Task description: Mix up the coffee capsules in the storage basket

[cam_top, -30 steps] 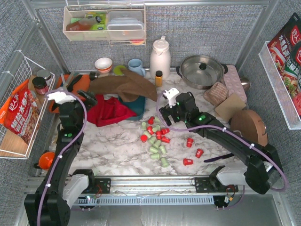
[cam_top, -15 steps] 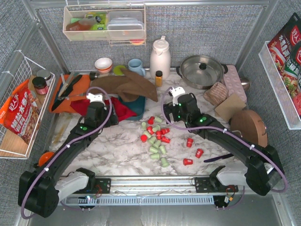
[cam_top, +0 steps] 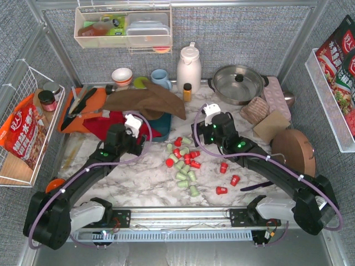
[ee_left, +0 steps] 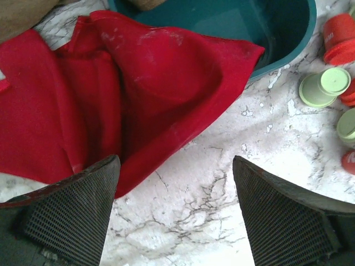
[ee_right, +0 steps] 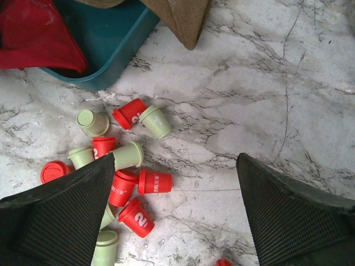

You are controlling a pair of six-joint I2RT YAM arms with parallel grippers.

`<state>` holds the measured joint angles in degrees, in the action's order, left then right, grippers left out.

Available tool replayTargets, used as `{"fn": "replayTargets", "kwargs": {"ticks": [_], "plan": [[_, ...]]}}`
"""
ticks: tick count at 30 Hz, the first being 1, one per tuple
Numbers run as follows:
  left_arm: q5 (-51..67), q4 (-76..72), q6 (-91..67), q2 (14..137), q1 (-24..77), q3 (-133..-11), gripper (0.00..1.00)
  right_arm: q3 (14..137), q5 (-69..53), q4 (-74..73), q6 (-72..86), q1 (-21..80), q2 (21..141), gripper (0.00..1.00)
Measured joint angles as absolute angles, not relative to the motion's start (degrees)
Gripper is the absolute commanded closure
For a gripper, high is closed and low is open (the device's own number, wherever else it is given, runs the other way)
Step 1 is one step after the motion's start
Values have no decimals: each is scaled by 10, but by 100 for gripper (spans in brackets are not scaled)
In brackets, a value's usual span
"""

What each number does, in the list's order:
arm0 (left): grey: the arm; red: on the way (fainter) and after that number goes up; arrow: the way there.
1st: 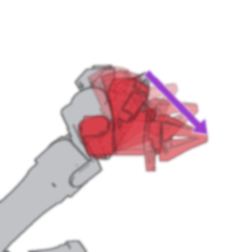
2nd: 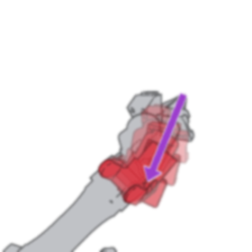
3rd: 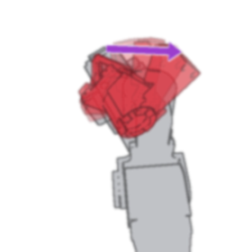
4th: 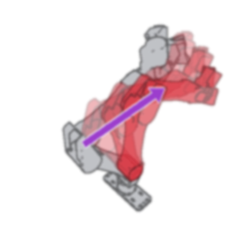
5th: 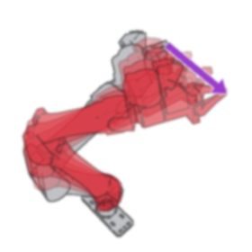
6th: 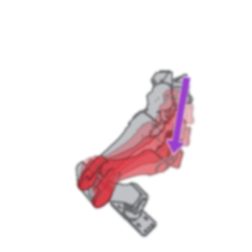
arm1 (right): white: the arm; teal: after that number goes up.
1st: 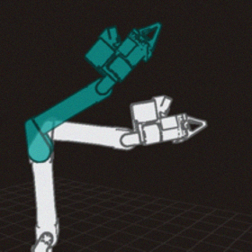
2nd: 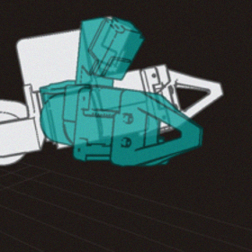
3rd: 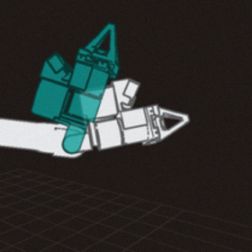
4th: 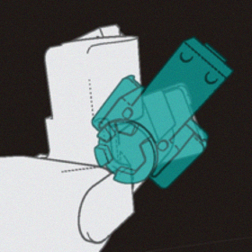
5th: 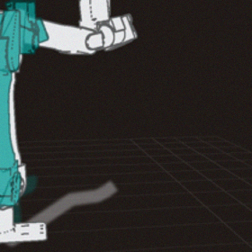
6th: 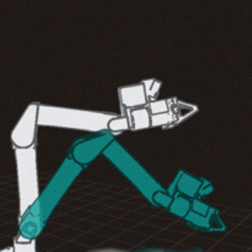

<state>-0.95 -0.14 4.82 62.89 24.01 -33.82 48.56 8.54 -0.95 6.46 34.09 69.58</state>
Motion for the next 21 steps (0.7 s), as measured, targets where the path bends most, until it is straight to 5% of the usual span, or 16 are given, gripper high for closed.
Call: {"fn": "replayTargets", "kwargs": {"ticks": [9, 16, 21], "plan": [[12, -15, 129, 724, 239, -349, 51, 486, 116, -10, 39, 341, 715, 4], [0, -13, 128, 706, 239, -347, 100, 496, 138, -12, 20, 341, 736, 4], [2, -11, 125, 674, 239, -375, 100, 496, 159, -12, 9, 341, 749, 4]]}}
